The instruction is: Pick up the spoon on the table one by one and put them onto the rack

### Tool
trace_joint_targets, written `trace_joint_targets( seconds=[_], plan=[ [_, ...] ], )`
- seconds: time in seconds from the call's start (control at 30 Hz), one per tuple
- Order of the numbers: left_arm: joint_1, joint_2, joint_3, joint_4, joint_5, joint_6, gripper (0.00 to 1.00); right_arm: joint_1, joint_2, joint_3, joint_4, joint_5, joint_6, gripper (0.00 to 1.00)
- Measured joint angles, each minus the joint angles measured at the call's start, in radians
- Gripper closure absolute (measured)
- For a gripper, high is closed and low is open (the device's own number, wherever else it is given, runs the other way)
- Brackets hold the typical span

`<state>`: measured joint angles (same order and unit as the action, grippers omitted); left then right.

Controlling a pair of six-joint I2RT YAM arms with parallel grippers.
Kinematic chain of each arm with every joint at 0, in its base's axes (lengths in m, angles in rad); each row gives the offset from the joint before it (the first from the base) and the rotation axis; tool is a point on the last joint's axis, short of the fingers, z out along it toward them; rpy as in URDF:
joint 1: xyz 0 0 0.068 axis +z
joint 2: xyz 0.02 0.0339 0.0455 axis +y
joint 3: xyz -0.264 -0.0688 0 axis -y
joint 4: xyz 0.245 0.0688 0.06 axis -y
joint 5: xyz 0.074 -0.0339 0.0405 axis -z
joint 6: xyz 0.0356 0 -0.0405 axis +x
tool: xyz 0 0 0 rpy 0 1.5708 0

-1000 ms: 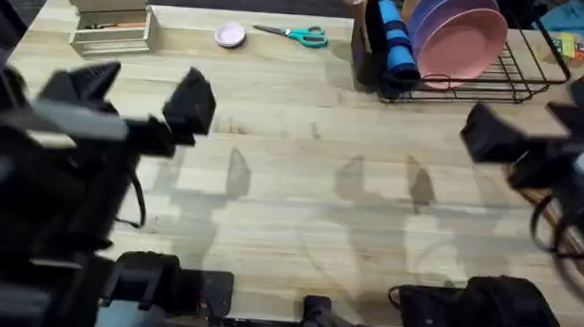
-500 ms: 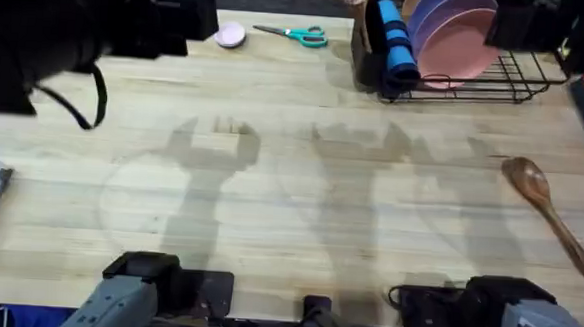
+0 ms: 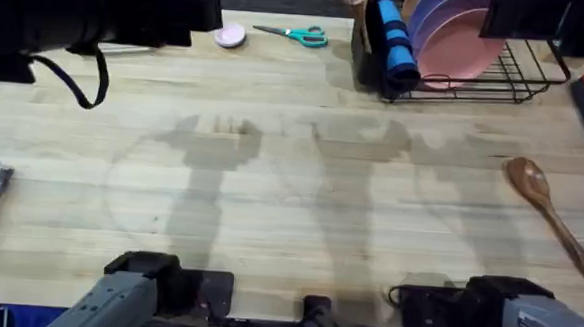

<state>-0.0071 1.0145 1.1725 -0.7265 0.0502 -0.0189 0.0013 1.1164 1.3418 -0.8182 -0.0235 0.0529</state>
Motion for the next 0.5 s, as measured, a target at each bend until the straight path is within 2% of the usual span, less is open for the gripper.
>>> trace_joint_targets(
  seconds=[0.37,0.5],
  plan=[
    [0.0,0.0,0.0,0.0,0.003,0.0,0.008,0.0,-0.001,0.0,-0.153,0.0,0.023,0.009],
    [0.0,0.0,0.0,0.0,0.003,0.0,0.008,0.0,-0.014,0.0,-0.234,0.037,0.023,0.009]
  ],
)
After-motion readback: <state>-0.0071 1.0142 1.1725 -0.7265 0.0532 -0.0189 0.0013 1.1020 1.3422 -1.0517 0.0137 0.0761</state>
